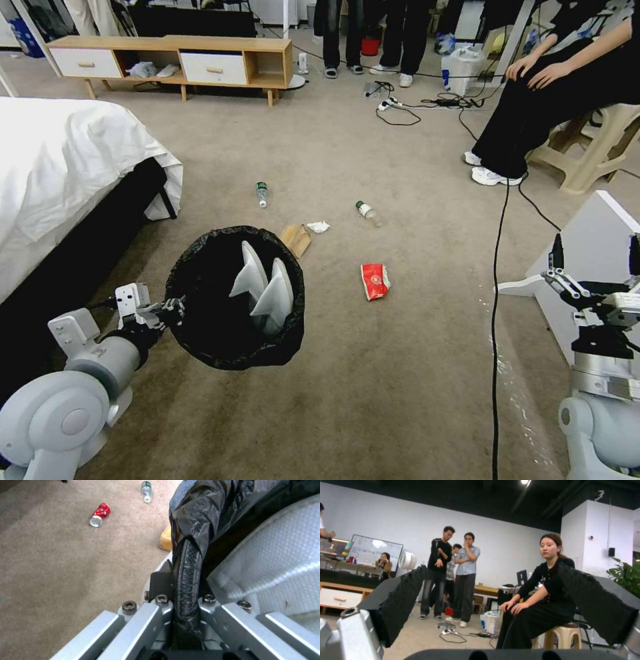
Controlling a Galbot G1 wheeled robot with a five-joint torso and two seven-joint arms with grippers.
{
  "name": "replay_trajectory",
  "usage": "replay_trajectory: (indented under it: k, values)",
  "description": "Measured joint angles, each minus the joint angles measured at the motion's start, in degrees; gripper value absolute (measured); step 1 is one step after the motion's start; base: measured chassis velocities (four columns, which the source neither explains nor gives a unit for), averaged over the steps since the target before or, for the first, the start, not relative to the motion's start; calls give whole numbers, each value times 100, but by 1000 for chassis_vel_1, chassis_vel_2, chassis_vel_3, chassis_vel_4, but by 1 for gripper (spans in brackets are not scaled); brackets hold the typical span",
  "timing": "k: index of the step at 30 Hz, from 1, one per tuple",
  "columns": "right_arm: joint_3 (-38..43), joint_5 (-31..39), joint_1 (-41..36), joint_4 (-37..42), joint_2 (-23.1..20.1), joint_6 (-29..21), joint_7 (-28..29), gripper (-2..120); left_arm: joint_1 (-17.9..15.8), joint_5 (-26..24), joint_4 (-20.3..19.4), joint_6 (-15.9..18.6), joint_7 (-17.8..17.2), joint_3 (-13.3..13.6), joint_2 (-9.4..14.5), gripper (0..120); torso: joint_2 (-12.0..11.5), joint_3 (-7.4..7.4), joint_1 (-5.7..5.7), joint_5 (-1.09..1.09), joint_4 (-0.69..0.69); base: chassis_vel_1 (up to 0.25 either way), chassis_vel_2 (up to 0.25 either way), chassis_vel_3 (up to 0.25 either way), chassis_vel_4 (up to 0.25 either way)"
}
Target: Pick up the trash bin and place the garbage on the floor into it.
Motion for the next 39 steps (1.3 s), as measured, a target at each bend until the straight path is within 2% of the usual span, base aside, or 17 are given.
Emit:
replay_trajectory:
  k: [39]
  values:
    - [17, 13, 65, 99, 36, -37, 85, 100, -66, -37, -38, 0, -49, 14, -10, 2, 0, 0, 0, 0, 0, 0, 0, 0, 0]
